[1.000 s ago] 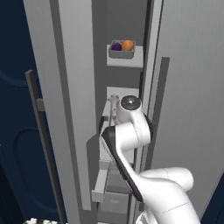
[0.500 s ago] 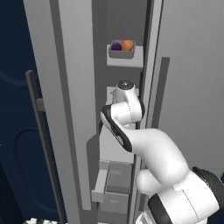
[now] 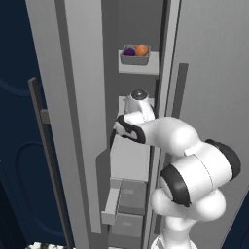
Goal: Take the meat container that has the fish and place it on the second highest rack of the freezer. Then take the vegetable container that has the onion and eggplant and place it on the highest rack of the freezer.
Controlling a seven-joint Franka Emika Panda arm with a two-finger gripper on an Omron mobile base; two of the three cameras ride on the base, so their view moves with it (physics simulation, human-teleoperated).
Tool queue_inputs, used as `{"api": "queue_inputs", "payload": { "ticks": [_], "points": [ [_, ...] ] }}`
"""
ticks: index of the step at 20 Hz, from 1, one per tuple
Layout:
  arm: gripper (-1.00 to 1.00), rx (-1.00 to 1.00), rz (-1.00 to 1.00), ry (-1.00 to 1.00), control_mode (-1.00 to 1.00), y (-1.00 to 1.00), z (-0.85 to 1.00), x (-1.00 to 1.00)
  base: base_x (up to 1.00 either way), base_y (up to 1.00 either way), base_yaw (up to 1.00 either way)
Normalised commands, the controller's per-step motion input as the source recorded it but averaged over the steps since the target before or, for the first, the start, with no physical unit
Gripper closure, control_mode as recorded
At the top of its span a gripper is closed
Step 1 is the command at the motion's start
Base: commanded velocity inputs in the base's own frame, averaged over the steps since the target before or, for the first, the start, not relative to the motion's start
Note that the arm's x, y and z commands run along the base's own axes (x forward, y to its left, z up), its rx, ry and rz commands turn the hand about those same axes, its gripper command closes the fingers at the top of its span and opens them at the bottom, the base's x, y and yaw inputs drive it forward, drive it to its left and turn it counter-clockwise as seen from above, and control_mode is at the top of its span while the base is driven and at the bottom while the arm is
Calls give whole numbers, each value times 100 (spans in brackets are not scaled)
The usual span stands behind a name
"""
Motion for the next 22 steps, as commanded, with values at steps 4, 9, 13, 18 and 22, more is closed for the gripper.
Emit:
{"api": "queue_inputs", "payload": {
  "ticks": [4,9,13,18,22],
  "points": [
    [100,0,-5,3,-100,0,0,100,0,0,0],
    [-100,0,-4,4,-100,0,-8,100,0,0,0],
    [-100,0,-1,0,-100,0,-6,-18,0,0,0],
    [-100,0,-17,-11,-100,17,9,-100,0,0,0],
    [-100,6,-9,-17,-100,3,31,-100,0,0,0]
  ]
}}
